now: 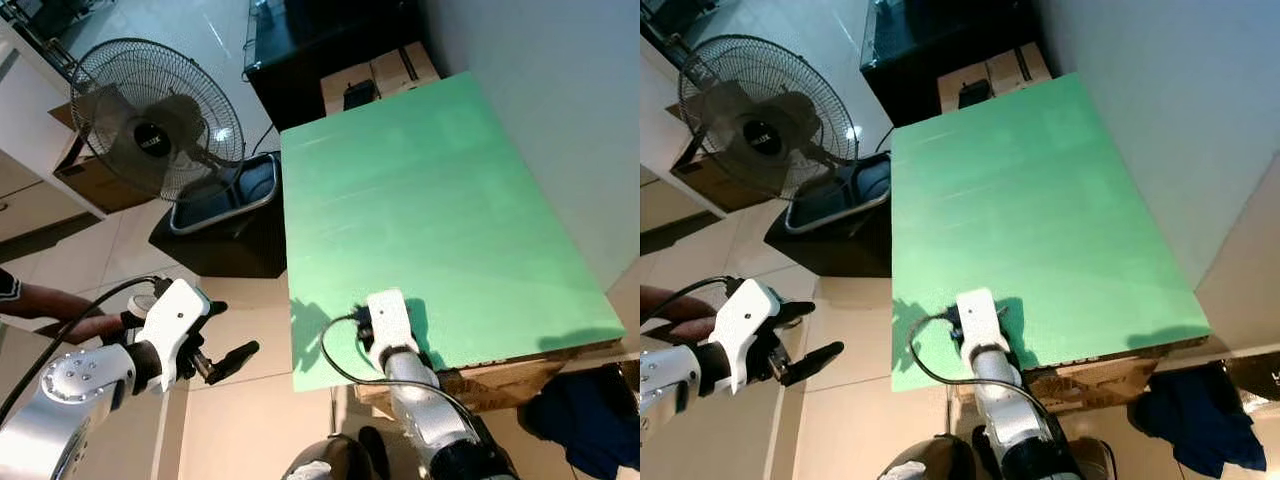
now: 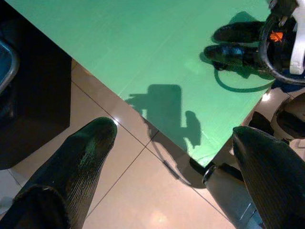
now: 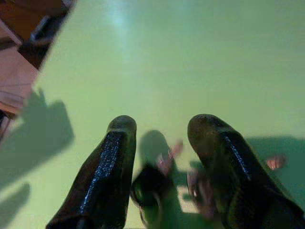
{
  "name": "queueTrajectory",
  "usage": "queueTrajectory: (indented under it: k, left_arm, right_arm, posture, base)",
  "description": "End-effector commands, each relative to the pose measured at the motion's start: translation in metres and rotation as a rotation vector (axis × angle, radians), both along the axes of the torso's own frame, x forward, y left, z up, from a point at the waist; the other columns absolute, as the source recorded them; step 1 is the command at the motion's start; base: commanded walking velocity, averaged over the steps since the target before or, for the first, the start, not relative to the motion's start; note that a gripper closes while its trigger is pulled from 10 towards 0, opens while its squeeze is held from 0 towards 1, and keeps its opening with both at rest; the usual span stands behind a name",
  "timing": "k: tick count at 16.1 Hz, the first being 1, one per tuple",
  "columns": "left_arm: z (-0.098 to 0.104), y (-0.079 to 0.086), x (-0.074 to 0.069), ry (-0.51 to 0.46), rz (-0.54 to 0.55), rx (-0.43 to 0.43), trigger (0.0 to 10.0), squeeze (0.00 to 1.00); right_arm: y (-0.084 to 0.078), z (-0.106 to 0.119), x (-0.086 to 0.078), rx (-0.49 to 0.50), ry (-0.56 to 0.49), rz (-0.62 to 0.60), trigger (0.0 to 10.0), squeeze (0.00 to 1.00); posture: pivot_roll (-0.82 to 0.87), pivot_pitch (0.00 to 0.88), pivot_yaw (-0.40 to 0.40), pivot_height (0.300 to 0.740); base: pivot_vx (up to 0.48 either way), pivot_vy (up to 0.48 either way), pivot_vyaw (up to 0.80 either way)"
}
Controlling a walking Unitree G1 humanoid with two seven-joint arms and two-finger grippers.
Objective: Hang keys on a hook
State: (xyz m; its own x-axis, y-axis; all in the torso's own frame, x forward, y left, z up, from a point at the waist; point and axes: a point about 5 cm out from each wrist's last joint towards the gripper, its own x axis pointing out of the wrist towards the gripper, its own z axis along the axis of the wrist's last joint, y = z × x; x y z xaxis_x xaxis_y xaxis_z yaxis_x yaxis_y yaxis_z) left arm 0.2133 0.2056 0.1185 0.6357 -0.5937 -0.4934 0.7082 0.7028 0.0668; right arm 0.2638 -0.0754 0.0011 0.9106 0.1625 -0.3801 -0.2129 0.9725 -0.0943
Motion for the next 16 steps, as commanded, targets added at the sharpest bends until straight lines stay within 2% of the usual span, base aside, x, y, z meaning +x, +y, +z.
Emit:
queueTrajectory:
  k: [1, 9, 10, 11, 16]
  left_arm:
    - [0.004, 0.014, -0.002, 0.008, 0.032, 0.034, 10.0, 0.00]
    - [0.004, 0.016, -0.001, 0.016, 0.020, 0.040, 10.0, 0.00]
    - [0.003, 0.016, -0.002, 0.017, 0.018, 0.040, 10.0, 0.00]
    - [0.003, 0.015, -0.002, 0.018, 0.017, 0.040, 10.0, 0.00]
    - [0.003, 0.015, -0.001, 0.016, 0.021, 0.038, 10.0, 0.00]
  right_arm:
    - [0.022, -0.005, -0.008, 0.064, 0.059, -0.014, 10.0, 0.00]
    - [0.010, -0.021, -0.016, 0.004, 0.109, -0.095, 10.0, 0.00]
    - [0.008, -0.022, -0.018, 0.010, 0.103, -0.105, 3.5, 0.00]
    - [0.005, -0.022, -0.019, 0.017, 0.092, -0.114, 0.0, 0.00]
    - [-0.007, -0.020, -0.019, -0.007, 0.045, -0.156, 0.0, 0.00]
  posture:
    - [0.05, 0.226, 0.400, 0.740]
    - [0.04, 0.227, 0.400, 0.740]
    - [0.04, 0.228, 0.400, 0.740]
    - [0.03, 0.228, 0.400, 0.740]
    - [0.03, 0.231, 0.400, 0.740]
  base:
    - [0.000, 0.000, 0.00]
    - [0.000, 0.000, 0.00]
    - [0.000, 0.000, 0.00]
    - [0.000, 0.000, 0.00]
    - [0.000, 0.000, 0.00]
